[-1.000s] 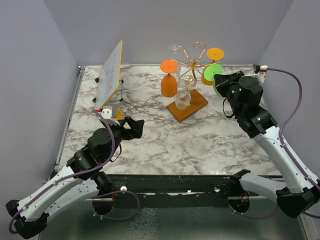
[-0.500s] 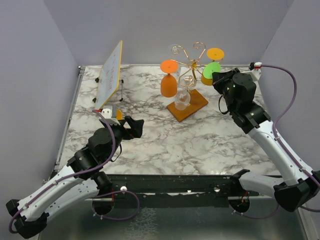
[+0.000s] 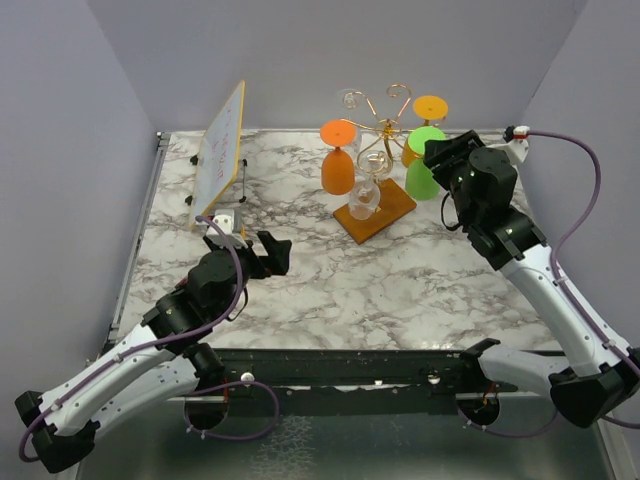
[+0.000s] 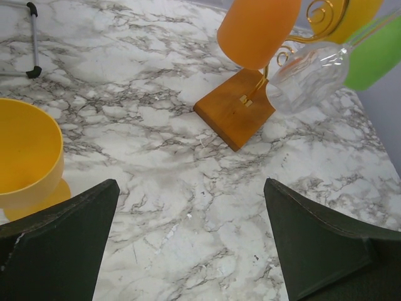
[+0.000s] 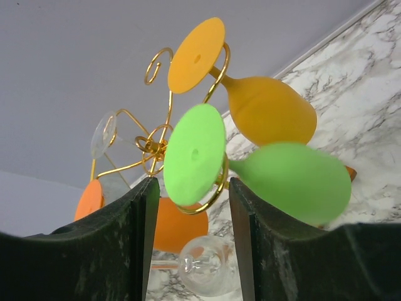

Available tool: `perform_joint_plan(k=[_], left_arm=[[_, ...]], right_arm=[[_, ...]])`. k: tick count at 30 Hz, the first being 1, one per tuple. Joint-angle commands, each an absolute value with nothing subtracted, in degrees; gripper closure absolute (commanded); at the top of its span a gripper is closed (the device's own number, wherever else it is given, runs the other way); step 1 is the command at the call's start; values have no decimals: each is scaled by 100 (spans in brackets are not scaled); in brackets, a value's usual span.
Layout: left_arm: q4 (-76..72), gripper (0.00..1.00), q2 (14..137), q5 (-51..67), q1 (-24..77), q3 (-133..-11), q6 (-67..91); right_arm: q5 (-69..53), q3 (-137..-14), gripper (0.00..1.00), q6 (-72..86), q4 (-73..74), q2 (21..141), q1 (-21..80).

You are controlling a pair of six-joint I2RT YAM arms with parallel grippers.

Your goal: Place the wine glass upside down on the wine glass rack

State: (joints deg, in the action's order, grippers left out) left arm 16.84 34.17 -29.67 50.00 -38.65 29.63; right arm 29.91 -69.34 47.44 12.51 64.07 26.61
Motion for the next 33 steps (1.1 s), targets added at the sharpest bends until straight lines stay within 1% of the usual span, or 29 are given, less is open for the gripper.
perform_joint_plan(k=[1, 6, 8, 12, 16, 24, 26, 27, 30, 33], left_arm=[[2060, 1, 3614, -3395, 5010, -4106, 3107], [2305, 1, 3675, -3563, 5009, -4232, 3057], [2556, 1, 3752, -3474, 5002, -4466, 2664], [3788, 2, 4398, -4058, 4992, -5385, 2528], [4404, 3, 5090, -4042, 4874, -5807, 2618], [4629, 5, 5768, -3759, 3874, -6101, 2041], [4525, 9, 5885, -3502, 3713, -6089, 1929], [4465, 13, 5961, -3329, 3636, -6076, 1859], [4333, 30, 6213, -3010, 3458, -6014, 1762], [4228, 43, 6447, -3073, 3382, -5986, 1745]], right_arm=[[3110, -7098, 46, 4581, 1589, 6132, 2643], [3171, -6854, 43, 4576, 1645, 5664, 2641], [3154, -6697, 43, 4551, 1665, 5414, 2638], [3113, -6341, 43, 4534, 1841, 4895, 2640], [3154, -6013, 43, 4654, 2097, 4441, 2643], [2793, -5619, 43, 4682, 2337, 3799, 2638], [2740, -5466, 43, 4740, 2343, 3682, 2644], [2722, -5373, 43, 4790, 2339, 3630, 2642], [2662, -5118, 44, 4941, 2358, 3560, 2639], [2527, -4952, 47, 5051, 2476, 3620, 2639]])
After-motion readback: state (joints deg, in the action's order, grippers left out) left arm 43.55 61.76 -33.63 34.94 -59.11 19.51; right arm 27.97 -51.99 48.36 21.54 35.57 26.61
